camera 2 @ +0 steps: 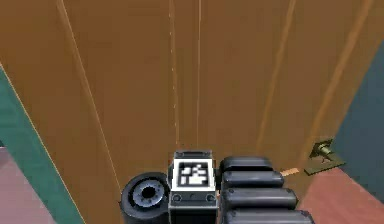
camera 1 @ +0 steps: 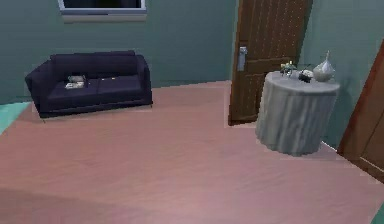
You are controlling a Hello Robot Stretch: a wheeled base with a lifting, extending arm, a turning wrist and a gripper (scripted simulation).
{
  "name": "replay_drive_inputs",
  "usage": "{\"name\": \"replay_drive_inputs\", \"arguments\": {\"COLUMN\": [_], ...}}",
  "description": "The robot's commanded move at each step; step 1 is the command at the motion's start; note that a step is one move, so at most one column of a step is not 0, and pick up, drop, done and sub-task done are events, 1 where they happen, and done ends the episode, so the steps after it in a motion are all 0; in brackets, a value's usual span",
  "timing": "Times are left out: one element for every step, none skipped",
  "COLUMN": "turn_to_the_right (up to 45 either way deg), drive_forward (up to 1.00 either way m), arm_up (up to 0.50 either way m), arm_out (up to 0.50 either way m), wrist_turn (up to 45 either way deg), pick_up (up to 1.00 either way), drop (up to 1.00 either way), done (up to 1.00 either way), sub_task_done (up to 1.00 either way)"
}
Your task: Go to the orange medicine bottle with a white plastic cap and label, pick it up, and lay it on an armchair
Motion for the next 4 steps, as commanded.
{"name": "replay_drive_inputs", "arguments": {"turn_to_the_right": [0.0, 0.0, 0.0, 39.0], "drive_forward": [1.0, 1.0, 0.55, 0.0], "arm_up": [0.0, 0.0, 0.0, 0.0], "arm_out": [0.0, 0.0, 0.0, 0.0], "wrist_turn": [0.0, 0.0, 0.0, 0.0], "pick_up": [0.0, 0.0, 0.0, 0.0], "drop": [0.0, 0.0, 0.0, 0.0], "done": [0.0, 0.0, 0.0, 0.0], "sub_task_done": [0.0, 0.0, 0.0, 0.0]}}
